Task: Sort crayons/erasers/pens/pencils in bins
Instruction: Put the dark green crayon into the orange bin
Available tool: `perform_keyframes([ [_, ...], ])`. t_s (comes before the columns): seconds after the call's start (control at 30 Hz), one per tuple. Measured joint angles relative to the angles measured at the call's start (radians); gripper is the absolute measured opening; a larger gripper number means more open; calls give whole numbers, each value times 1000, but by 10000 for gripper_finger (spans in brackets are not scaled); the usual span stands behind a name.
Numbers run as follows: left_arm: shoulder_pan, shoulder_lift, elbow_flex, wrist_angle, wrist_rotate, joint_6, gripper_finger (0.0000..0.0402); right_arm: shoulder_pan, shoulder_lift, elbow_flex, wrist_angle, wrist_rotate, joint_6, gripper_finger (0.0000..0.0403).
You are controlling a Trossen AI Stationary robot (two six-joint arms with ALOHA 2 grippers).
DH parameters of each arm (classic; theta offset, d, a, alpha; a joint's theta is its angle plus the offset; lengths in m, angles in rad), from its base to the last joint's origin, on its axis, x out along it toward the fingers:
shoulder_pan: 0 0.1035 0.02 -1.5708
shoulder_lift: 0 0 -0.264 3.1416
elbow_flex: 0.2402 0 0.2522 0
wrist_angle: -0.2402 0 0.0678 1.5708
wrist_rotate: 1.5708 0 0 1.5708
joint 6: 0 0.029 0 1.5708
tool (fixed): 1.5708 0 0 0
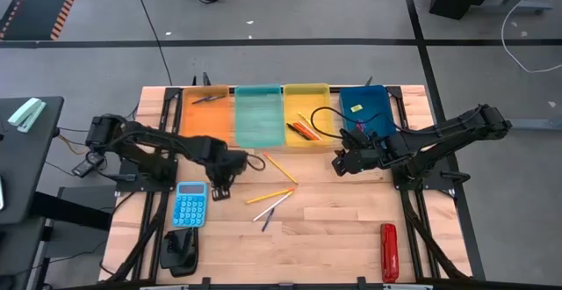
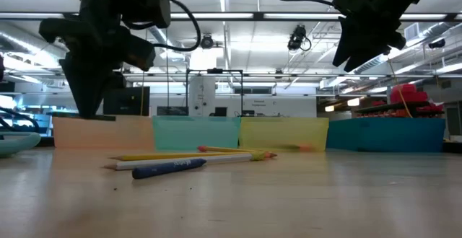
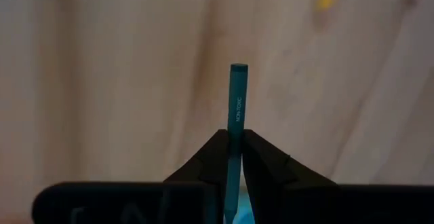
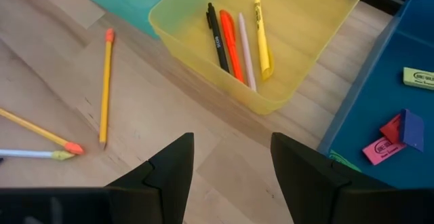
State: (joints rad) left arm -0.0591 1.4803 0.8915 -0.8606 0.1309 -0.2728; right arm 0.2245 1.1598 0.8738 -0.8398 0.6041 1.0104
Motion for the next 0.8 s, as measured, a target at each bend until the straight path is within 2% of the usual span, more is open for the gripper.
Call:
perform_keyframes([
  [0.23,197,-127,-1,-143,-71,184,37,0,0,-1,4,9,25,205],
  [0.4,384,-197,0,-140,-105,291,43,0,0,-2,3,11,63,205],
  [0.6,585,-205,0,-143,-127,474,52,0,0,-2,2,16,118,205],
  [0.8,722,-205,0,-133,-129,575,42,1,0,-2,2,16,184,205],
])
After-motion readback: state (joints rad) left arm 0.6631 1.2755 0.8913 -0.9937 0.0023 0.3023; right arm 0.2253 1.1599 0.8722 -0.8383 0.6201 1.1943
